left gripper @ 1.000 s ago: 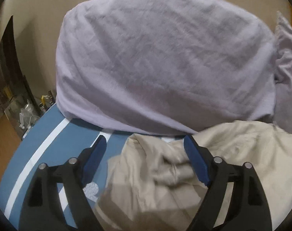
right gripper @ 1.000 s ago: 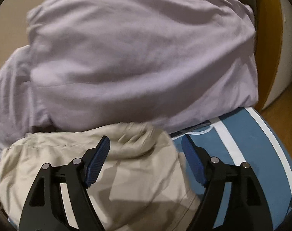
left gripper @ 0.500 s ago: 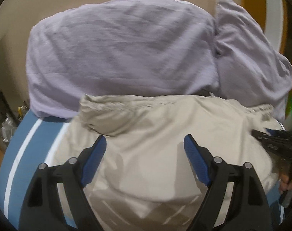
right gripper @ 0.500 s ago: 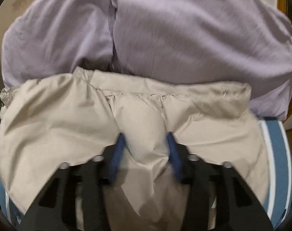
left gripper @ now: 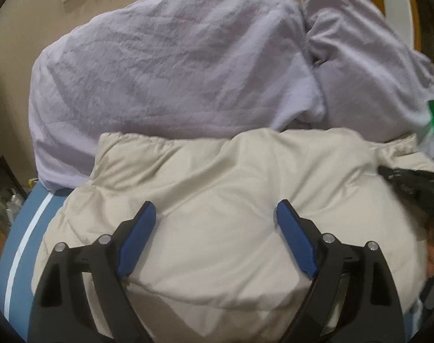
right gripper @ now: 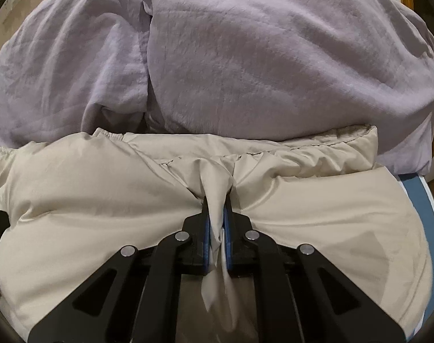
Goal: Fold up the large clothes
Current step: 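Pinch the folded edge with the right gripper and tug it straight, then press the folded jacket flat with both open grippers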
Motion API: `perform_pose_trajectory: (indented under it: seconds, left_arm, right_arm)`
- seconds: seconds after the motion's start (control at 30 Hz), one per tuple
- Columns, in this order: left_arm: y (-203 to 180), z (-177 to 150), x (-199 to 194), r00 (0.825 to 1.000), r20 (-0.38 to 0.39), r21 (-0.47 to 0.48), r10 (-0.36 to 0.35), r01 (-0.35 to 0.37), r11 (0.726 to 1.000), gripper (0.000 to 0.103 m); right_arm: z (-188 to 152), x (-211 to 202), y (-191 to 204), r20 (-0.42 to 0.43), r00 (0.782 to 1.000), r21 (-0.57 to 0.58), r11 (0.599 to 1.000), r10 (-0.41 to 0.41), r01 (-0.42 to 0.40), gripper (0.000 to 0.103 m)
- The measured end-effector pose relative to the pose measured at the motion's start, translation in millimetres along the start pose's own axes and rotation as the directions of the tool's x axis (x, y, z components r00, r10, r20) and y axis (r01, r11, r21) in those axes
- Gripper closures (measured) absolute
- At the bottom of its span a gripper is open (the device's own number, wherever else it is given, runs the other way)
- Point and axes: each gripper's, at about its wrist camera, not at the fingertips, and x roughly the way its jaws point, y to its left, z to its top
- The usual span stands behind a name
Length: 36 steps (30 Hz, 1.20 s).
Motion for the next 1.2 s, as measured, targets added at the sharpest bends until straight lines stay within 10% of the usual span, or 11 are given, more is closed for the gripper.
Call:
perform_pose_trajectory:
  seconds: [0.6,0.77,1.2]
  left_arm:
    - [11.3,4.5,52.3,0.996,-0.073,-0.088,0.054,-0.06,0.994,0.015]
    - [22.7,2.6,37.3,0.996,-0.075,-0.067,0.053,-0.058,0.996,0.015]
    - [66.7,40.8,33.2,0.979,-0.017,-0.063,0.205,-0.205,0.977,0.015]
  right_arm:
    - [11.0,35.0,9.9,-0.001,0.998,-0.029,0.997,-0.069,0.068,0.08]
    - [15.9,16.4,8.2,0.003,1.0,-0.008,1.0,-0.026,0.026,0.032]
    - [28.8,-8.3,88.5,0.075,0.989,-0.049,0.991,0.128,-0.124,0.031]
